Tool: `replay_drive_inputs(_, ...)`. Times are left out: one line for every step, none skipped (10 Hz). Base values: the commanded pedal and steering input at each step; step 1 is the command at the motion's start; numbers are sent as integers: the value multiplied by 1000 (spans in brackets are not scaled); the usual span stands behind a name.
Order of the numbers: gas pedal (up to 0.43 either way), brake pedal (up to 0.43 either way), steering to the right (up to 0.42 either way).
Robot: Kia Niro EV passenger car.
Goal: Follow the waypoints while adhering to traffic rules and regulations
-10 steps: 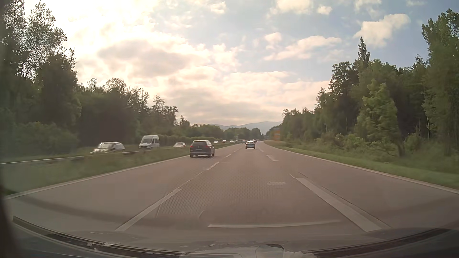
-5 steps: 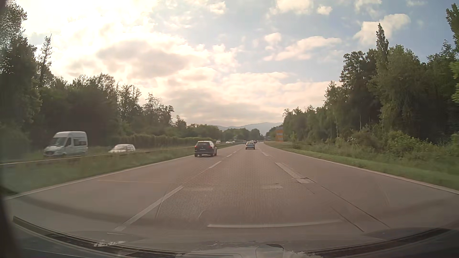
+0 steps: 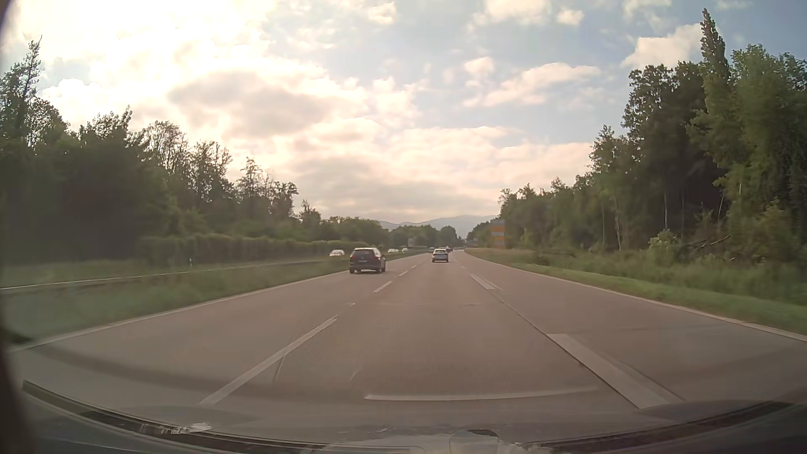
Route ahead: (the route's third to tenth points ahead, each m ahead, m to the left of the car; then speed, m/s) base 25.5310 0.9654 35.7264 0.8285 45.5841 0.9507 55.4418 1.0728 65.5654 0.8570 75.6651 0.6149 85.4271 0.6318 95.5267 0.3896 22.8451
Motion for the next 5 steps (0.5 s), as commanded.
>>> replay_drive_inputs(157, 0, 0)
replay_drive_inputs(157, 0, 1)
replay_drive_inputs(157, 0, 1)
replay_drive_inputs(157, 0, 0)
replay_drive_inputs(157, 0, 1)
